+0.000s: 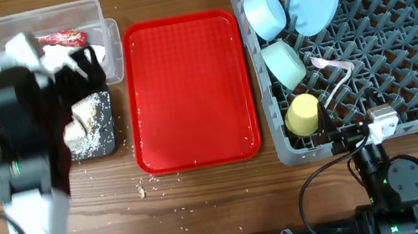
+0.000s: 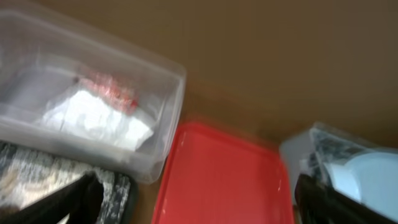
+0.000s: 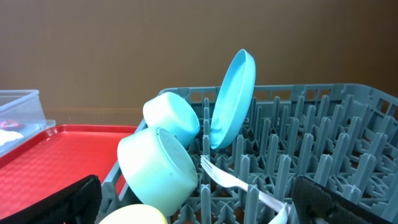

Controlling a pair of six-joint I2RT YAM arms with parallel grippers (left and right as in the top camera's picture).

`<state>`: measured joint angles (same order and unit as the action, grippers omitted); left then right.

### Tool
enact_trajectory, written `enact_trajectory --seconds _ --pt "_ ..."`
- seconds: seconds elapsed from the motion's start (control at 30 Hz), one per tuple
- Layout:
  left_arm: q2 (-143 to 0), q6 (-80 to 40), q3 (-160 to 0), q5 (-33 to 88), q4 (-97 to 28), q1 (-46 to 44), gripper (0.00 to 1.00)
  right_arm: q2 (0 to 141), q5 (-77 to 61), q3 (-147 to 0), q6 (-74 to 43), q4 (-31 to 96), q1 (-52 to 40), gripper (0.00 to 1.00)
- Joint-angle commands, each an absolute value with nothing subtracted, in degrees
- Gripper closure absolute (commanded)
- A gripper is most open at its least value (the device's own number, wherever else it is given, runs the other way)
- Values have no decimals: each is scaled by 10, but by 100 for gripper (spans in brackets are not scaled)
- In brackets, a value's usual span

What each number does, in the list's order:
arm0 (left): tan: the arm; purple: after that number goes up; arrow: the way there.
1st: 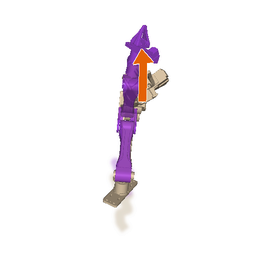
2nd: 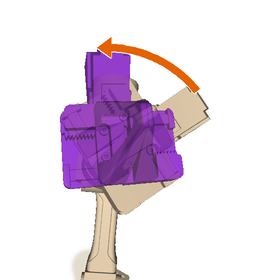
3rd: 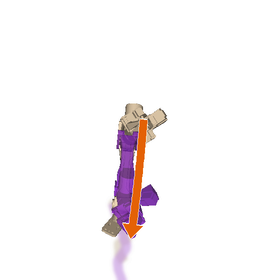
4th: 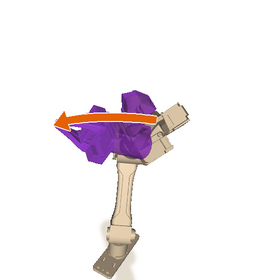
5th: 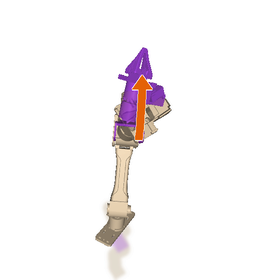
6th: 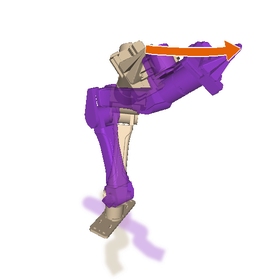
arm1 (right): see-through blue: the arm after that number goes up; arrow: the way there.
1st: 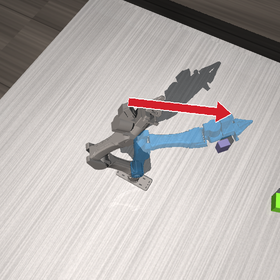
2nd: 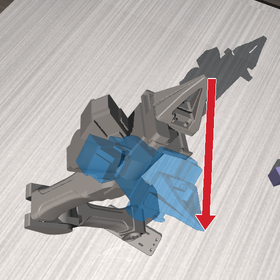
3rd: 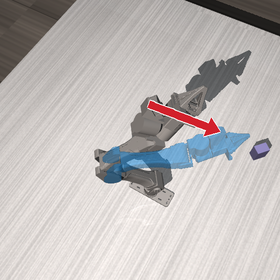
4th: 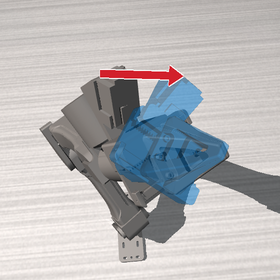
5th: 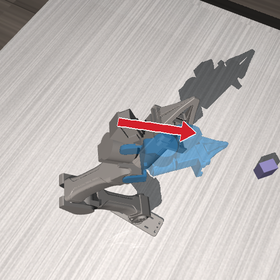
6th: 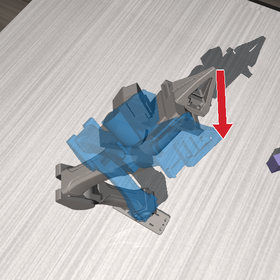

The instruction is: Sort waste into correct bins and load items into the dishwasher rack

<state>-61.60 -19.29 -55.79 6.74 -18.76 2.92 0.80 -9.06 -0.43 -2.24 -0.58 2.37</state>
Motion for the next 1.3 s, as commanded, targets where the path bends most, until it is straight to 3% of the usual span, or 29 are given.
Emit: enact_trajectory --seconds 0.0,0.1,0.27,0.53,1.27 --pt "-472 -137 -359 105 -65 33 0 3 -104 -3 -15 -9 26 0" --pt "-338 -137 -211 105 5 33 0 3 -104 -3 -16 -9 26 0" --pt "-147 -137 -62 104 20 34 0 3 -104 -3 -16 -9 26 0" --pt "-6 -137 -3 102 -35 34 0 3 -104 -3 -15 -9 26 0" --pt "-2 -137 -3 102 -34 34 0 3 -104 -3 -16 -9 26 0"
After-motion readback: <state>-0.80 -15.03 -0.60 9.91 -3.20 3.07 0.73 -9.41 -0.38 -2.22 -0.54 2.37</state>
